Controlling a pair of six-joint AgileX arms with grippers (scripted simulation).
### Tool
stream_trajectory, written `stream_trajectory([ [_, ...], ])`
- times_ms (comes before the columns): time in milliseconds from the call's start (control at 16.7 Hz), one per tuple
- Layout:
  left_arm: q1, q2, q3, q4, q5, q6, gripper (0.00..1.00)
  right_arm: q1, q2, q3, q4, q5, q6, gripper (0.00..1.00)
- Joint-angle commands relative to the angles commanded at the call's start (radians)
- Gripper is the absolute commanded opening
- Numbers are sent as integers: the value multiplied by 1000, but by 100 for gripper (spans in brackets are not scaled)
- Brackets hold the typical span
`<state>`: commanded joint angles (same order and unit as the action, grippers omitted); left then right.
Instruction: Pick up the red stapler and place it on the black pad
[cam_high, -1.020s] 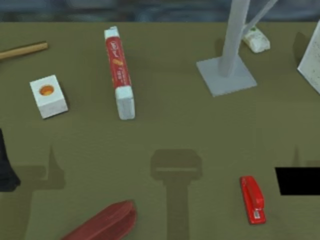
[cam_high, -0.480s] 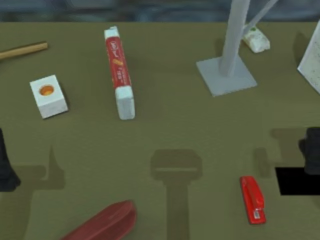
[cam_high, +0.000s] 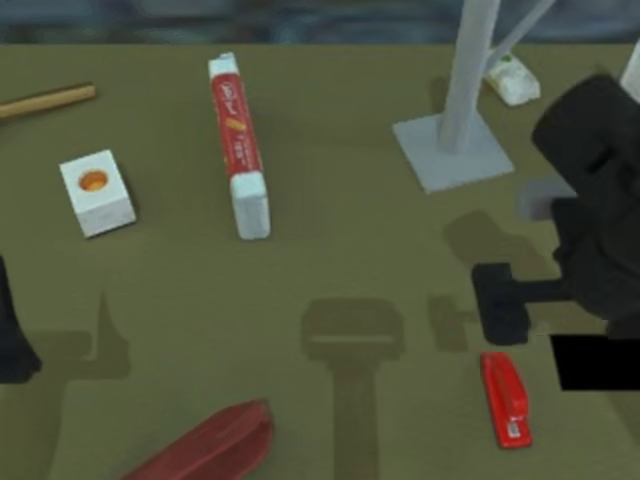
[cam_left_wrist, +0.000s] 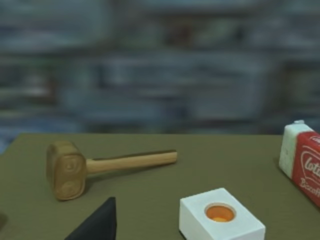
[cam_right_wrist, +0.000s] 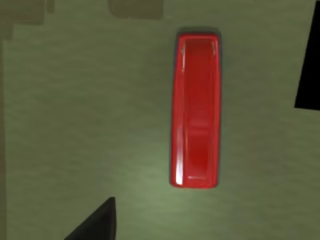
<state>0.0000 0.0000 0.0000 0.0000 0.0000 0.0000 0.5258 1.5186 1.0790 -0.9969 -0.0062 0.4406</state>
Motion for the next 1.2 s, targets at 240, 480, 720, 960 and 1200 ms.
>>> stream_trajectory([
  [240,0,0,0,0,0,0,100,52,141,116,-92,0,45,100],
  [480,0,0,0,0,0,0,100,57,157,129,-102,0,50,100],
  [720,0,0,0,0,0,0,100,54,162,114,-84,0,48,100],
  [960,0,0,0,0,0,0,100,57,220,29,62,0,50,100],
  [1200,0,0,0,0,0,0,100,61,297,-77,249,1,55,100],
])
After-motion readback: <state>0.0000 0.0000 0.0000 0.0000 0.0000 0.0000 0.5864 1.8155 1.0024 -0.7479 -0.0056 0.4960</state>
